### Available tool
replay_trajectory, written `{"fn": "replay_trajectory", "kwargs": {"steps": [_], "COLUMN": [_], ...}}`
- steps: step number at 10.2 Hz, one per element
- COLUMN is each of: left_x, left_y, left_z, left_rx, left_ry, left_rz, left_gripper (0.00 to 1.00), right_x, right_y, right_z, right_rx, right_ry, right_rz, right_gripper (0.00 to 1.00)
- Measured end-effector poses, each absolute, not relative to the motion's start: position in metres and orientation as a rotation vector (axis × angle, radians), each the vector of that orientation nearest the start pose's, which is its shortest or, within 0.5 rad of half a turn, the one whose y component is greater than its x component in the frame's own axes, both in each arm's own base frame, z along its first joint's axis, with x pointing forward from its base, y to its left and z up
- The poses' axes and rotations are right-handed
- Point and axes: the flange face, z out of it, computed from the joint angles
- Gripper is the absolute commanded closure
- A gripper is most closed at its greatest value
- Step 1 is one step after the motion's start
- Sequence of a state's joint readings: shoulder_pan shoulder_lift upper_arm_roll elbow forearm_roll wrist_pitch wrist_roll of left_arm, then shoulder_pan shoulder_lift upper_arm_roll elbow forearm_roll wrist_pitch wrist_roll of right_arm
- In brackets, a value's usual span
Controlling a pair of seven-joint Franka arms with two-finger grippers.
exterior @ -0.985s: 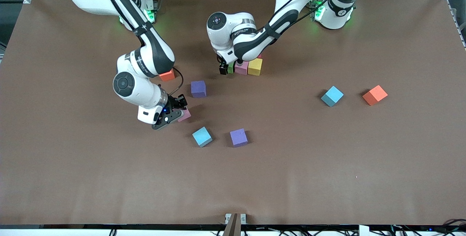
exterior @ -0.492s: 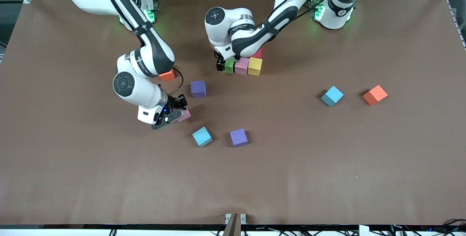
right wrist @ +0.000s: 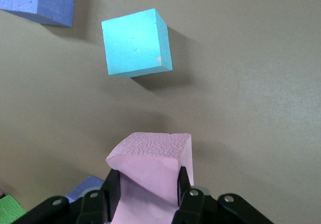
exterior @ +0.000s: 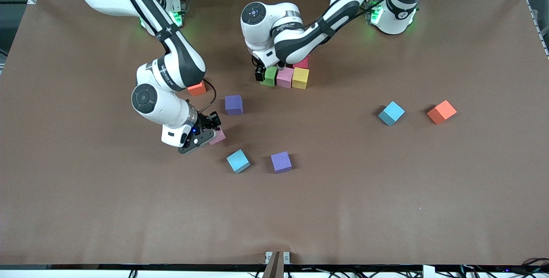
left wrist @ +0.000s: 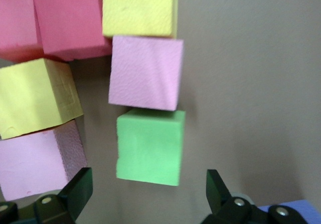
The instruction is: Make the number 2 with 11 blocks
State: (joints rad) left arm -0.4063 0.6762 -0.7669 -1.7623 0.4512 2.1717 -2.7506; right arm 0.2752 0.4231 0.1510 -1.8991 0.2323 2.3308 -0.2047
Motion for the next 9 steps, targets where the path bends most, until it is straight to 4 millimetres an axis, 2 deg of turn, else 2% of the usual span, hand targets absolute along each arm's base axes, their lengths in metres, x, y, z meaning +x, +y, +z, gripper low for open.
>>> {"fn": "replay_trajectory", "kwargs": {"steps": [2,4,6,8,9], "left_x": [0.350,0.408,0.477,0.545,0.567], "left_y": [-0.547,-0.496,-0.418,-0.311,-0.262], "left_z": [0.290,0.312,0.328,0.333,0.331], "left_rx": [-2.287,-2.186,-2.082,-2.014,-1.998], "left_ry": [-2.035,-2.105,-2.173,-2.216,-2.231], "left_rz": [0.093,0.081,0.100,0.139,0.155], "left_gripper": [0.00,0.00,0.00,0.00,0.00], "right_x": [0.578,0.574,0.562,0.536,0.520], "right_y": [0.259,0.263,0.285,0.330,0.353], "right_z": [0.288,0.308,0.331,0.344,0.344], "right_rx": [-2.835,-2.843,-2.848,-2.850,-2.852], "right_ry": [-0.655,-0.605,-0.521,-0.446,-0.431], "right_rz": [0.020,0.039,0.042,0.063,0.082], "right_gripper": [0.52,0.52,0.52,0.52,0.54]}}
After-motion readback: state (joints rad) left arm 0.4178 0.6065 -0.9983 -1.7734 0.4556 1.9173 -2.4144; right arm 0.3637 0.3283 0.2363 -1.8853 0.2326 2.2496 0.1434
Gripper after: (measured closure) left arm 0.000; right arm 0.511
